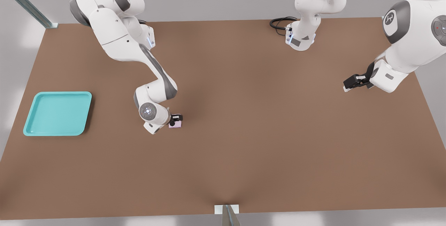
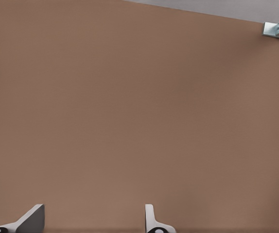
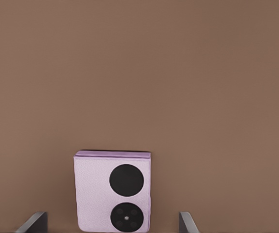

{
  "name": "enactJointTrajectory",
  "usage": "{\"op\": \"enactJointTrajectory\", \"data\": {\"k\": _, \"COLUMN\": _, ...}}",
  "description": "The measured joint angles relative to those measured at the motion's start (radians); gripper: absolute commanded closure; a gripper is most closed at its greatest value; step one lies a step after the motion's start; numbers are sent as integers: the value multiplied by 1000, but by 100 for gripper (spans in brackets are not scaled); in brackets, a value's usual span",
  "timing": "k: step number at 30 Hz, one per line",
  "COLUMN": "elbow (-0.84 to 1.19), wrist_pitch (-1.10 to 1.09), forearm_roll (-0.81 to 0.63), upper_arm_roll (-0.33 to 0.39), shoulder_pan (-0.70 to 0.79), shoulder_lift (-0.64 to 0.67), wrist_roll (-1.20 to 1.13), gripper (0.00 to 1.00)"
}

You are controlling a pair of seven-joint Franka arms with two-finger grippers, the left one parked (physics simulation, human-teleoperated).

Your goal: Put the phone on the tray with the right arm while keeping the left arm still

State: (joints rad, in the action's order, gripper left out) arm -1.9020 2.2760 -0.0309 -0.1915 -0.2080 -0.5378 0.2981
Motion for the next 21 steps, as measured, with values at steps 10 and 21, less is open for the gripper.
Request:
{"op": "enactJointTrajectory", "data": {"k": 10, "elbow": -5, "wrist_pitch": 61, "forearm_roll": -62, "upper_arm_roll": -2, "shoulder_pan": 19, "shoulder_lift": -48, "wrist_roll": -139, "gripper": 0}}
{"op": "enactJointTrajectory", "data": {"k": 21, "elbow": -13, "wrist_pitch": 101, "forearm_roll": -97, "upper_arm_roll": -5, "shoulder_pan": 8, "shoulder_lift": -66, "wrist_roll": -197, "gripper": 0}}
